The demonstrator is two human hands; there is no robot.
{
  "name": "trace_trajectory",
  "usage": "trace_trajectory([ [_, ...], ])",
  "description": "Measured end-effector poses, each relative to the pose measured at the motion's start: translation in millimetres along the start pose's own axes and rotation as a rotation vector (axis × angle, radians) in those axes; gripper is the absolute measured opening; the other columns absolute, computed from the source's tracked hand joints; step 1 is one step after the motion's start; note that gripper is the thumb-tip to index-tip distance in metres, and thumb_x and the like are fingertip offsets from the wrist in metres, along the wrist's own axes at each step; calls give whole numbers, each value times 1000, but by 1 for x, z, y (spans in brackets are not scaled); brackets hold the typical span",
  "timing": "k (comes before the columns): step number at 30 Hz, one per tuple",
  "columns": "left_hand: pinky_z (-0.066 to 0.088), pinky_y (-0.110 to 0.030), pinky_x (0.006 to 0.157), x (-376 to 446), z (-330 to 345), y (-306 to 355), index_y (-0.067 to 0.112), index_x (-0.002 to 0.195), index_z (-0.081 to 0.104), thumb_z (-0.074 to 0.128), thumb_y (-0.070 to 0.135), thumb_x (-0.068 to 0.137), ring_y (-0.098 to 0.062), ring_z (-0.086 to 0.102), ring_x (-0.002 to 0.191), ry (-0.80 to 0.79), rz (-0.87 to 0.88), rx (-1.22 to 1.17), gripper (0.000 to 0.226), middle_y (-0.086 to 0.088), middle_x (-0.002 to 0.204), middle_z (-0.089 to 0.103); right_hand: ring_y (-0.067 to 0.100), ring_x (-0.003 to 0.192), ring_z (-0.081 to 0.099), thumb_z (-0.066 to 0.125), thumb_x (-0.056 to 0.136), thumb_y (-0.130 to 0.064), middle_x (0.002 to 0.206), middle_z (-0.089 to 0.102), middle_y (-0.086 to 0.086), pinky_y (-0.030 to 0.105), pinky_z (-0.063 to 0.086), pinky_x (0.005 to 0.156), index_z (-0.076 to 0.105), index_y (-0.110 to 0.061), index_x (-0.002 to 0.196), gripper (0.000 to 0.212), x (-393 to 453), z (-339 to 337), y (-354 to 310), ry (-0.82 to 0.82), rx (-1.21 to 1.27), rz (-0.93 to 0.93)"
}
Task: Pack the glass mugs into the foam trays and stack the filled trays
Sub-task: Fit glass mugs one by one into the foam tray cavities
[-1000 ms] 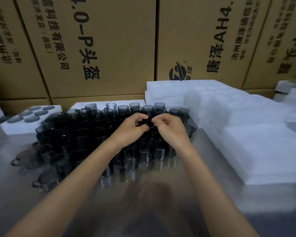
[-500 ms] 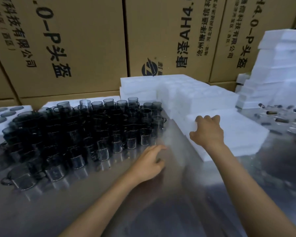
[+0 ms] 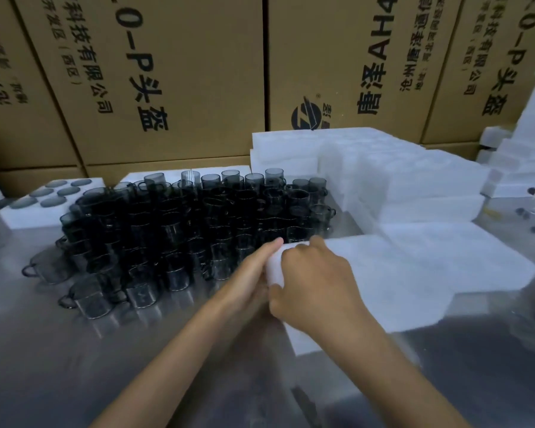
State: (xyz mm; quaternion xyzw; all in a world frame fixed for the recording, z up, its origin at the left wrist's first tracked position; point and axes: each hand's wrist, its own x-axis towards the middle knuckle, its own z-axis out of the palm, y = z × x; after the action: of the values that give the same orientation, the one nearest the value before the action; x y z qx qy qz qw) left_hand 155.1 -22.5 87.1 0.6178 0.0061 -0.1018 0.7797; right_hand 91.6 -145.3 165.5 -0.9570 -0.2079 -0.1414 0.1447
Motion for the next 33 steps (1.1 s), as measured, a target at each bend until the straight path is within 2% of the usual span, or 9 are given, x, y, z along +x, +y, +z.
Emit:
trace_trajectory([
  [3,53,-17,75,-19,-28,6,21,105,74,66,32,82,-8,71,96,58,138,178,27,1,104,75,24,111,48,54,89,-31,94,58,3,31,32,71,59,-14,97,20,0,20,-25,-87,79,-86],
  [5,53,-24,79,-34,-44,12,13,97,75,68,35,69,-15,70,94,51,187,257,37,-4,96,75,24,105,50,52,91,-36,99,63,4,31,32,71,58,-16,89,21,6,29,-32,-129,123,-121],
  [10,55,-33,80,-46,-63,31,9,96,75,63,5,88,-26,71,95,160,248,544,15,-12,94,74,12,68,45,57,92,-45,62,48,-9,26,33,55,44,-28,62,37,25,43,-30,-279,304,-167],
  [13,56,-30,83,-46,-73,41,22,92,77,65,15,91,-11,70,92,238,269,742,14,6,91,75,18,79,54,56,94,-39,76,64,1,33,45,65,65,-14,77,32,30,53,-25,-295,403,-182],
  [18,51,-35,90,-44,-88,39,30,99,75,68,37,88,-3,61,98,433,377,1068,15,19,100,65,18,96,50,56,93,-20,94,64,2,36,48,77,62,-10,83,16,35,62,-28,-324,404,-205],
  [22,52,-34,86,-39,-93,40,31,97,75,68,34,86,-4,61,91,390,392,1071,13,16,100,64,24,77,55,58,85,-10,78,63,12,39,46,66,64,0,80,13,40,63,-36,-266,334,-172],
  [25,49,-26,85,-33,-94,47,33,91,77,62,32,90,-2,62,91,303,336,915,15,14,101,67,22,55,30,57,77,-4,53,31,6,35,26,51,34,-9,54,33,41,59,-41,-296,319,-172],
  [28,43,-16,75,-22,-101,51,22,101,76,53,5,94,-4,57,84,268,294,1091,30,10,107,60,22,54,24,57,76,-3,54,23,2,31,20,48,24,-14,56,41,38,63,-45,-327,293,-153],
  [33,41,-12,76,-8,-106,60,17,100,77,55,-7,85,-7,56,91,139,185,1372,36,7,109,59,22,69,55,66,85,-12,71,60,7,37,50,59,62,-3,67,21,41,73,-36,-347,414,-102],
])
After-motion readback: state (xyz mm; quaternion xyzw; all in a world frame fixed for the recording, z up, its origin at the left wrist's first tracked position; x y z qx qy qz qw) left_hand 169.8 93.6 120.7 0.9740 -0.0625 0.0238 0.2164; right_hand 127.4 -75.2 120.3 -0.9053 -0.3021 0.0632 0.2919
